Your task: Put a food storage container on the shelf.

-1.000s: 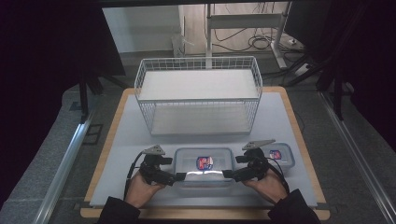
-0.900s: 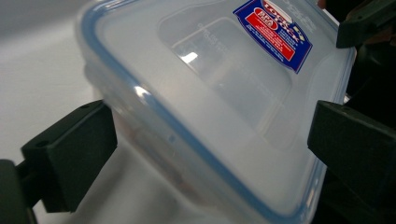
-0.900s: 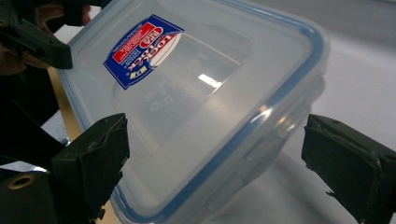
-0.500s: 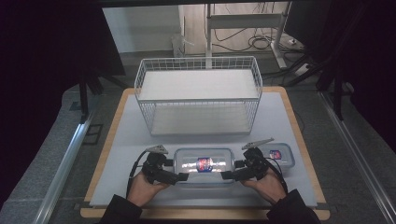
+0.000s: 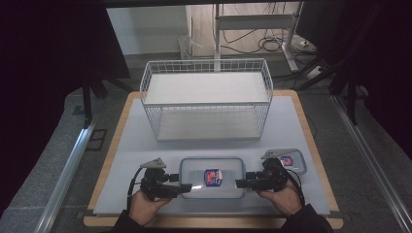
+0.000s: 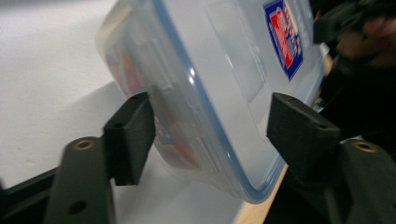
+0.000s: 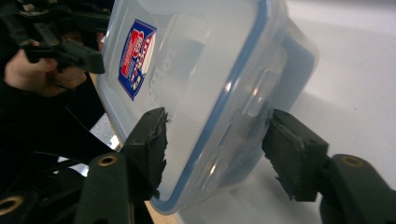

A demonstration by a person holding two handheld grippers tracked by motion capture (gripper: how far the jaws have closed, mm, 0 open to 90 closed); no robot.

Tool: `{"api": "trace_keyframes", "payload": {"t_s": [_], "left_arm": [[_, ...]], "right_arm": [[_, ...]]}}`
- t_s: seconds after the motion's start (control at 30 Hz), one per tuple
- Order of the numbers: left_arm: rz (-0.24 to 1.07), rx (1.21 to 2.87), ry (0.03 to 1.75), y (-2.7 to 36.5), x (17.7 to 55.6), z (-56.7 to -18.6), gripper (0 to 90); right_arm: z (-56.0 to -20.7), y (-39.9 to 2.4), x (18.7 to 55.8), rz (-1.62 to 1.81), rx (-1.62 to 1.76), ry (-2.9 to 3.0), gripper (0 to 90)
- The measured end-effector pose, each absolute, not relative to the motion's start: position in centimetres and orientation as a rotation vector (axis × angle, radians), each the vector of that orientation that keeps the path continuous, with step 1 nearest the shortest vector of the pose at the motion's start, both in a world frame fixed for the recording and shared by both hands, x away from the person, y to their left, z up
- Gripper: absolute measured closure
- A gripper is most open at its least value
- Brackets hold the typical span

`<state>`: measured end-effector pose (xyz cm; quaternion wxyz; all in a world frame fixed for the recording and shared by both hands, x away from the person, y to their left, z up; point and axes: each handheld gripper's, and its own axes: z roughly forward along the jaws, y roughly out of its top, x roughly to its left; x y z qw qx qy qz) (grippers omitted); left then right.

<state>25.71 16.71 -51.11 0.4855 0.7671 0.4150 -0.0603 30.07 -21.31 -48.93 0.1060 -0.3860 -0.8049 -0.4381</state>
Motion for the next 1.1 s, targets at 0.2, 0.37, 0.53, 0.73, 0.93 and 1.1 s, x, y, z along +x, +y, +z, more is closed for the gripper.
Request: {"api": "trace_keyframes", "payload": {"t_s": [0.2,0.37,0.53,0.73,0.93,1.1], "left_arm": [[-0.192,1.784,1.040,17.6,25.9,-51.3,43.3],[-0.188,1.742,1.064,18.0,25.9,-51.2,49.6],[-0.192,1.742,1.079,18.0,25.9,-51.2,49.8],[-0.142,1.762,1.084,17.8,25.8,-50.6,50.8],[-0.115,1.775,1.079,17.7,25.9,-50.3,51.2],[-0.088,1.759,1.060,17.7,25.9,-49.4,51.4]], "right_arm": [[-49.0,-21.6,30.1,-1.307,-1.150,-2.330,45.5],[-48.9,-21.5,30.1,-1.350,-1.172,-2.305,48.4],[-49.0,-21.3,30.2,-1.365,-1.223,-2.270,48.2],[-48.6,-21.1,30.1,-1.360,-1.249,-2.282,49.8],[-48.4,-20.9,30.1,-1.385,-1.243,-2.311,50.1],[-47.6,-21.0,30.1,-1.441,-1.227,-2.319,50.0]]}}
